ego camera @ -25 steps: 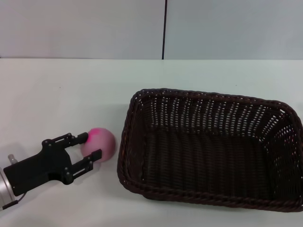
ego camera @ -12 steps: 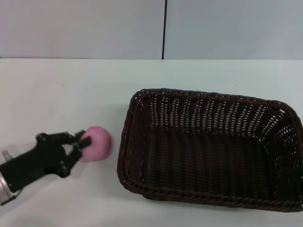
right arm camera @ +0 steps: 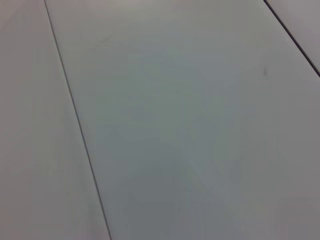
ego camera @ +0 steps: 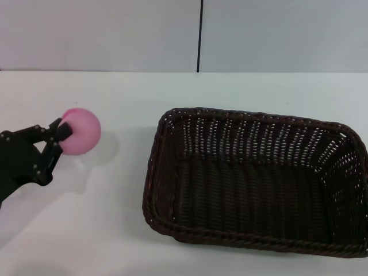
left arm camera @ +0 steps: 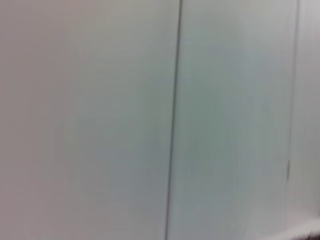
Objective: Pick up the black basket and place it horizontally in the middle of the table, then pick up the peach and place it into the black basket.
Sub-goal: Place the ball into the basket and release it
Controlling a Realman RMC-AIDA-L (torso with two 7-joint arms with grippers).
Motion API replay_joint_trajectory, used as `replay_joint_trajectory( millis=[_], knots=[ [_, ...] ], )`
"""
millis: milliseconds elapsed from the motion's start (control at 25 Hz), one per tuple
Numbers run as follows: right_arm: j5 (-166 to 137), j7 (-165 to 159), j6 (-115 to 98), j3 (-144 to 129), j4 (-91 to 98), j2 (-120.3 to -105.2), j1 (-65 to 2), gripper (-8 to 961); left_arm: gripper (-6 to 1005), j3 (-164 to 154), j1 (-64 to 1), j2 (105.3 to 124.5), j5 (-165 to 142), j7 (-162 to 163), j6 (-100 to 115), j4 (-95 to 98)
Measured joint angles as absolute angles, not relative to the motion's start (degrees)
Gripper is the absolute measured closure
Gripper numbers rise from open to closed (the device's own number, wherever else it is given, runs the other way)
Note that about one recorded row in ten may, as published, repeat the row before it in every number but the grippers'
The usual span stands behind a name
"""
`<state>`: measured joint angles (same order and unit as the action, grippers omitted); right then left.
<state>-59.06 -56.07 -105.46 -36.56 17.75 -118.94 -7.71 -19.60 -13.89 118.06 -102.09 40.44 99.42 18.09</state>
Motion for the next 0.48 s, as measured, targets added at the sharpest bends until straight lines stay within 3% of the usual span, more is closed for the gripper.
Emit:
replay_joint_trajectory(
  millis=[480],
  knots=[
    [-59.1, -56.1, -105.5, -36.6, 16.2, -118.91, -9.5, 375, 958, -21.2, -21.1, 118.53, -101.7, 43.3, 111.3, 11.3]
  ],
)
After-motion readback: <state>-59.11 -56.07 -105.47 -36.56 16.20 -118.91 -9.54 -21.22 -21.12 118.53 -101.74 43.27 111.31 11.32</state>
